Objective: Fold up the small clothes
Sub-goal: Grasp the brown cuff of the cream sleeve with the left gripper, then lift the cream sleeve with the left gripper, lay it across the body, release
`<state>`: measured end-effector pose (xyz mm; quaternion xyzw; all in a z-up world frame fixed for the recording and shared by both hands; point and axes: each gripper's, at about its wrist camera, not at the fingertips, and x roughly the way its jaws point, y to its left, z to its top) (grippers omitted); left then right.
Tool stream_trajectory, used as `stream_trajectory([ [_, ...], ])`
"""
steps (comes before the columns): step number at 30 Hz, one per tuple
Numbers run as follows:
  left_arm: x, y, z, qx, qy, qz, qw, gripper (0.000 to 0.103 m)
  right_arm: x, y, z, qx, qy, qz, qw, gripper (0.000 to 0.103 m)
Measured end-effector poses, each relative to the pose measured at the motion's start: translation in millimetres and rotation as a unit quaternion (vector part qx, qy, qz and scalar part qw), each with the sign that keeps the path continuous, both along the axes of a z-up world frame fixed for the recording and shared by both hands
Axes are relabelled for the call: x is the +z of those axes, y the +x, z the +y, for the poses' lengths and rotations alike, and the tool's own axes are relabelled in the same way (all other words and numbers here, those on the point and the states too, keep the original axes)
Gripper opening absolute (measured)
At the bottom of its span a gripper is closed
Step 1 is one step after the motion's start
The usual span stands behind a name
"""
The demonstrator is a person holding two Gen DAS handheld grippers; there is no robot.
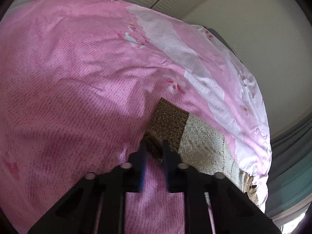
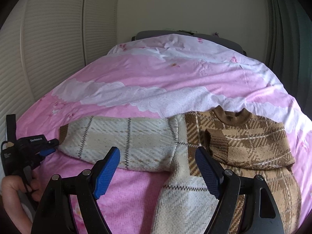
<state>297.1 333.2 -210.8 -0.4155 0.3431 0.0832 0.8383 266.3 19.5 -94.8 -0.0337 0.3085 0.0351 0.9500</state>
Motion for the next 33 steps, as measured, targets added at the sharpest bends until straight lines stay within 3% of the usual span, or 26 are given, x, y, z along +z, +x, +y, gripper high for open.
stream_trajectory([
  [4, 11, -4, -5, 0.005, 0.027, -0.007, 0.9996, 0.011, 2, -2, -11, -0.009, -0.002, -0.003, 1.000, 0.079],
  [10, 57, -7, -36, -0.013, 0.106, -0.034, 0.9937, 0.010, 9, -7, -51, -0.045, 0.010, -0.008, 0.999, 0.079],
  [17, 130, -13, -110, -0.056, 0.207, -0.092, 0.9725, 0.010, 24, -18, -104, -0.087, 0.008, -0.028, 0.996, 0.079],
  [22, 161, -9, -178, -0.120, 0.204, -0.130, 0.9628, 0.010, 38, -33, -152, -0.116, 0.016, -0.045, 0.992, 0.079],
  [27, 181, 0, -271, -0.188, 0.216, -0.169, 0.9431, 0.010, 47, -49, -213, -0.145, 0.029, -0.055, 0.987, 0.079],
  [33, 173, 21, -382, -0.261, 0.209, -0.179, 0.9255, 0.010, 45, -63, -295, -0.197, 0.042, -0.052, 0.978, 0.079],
])
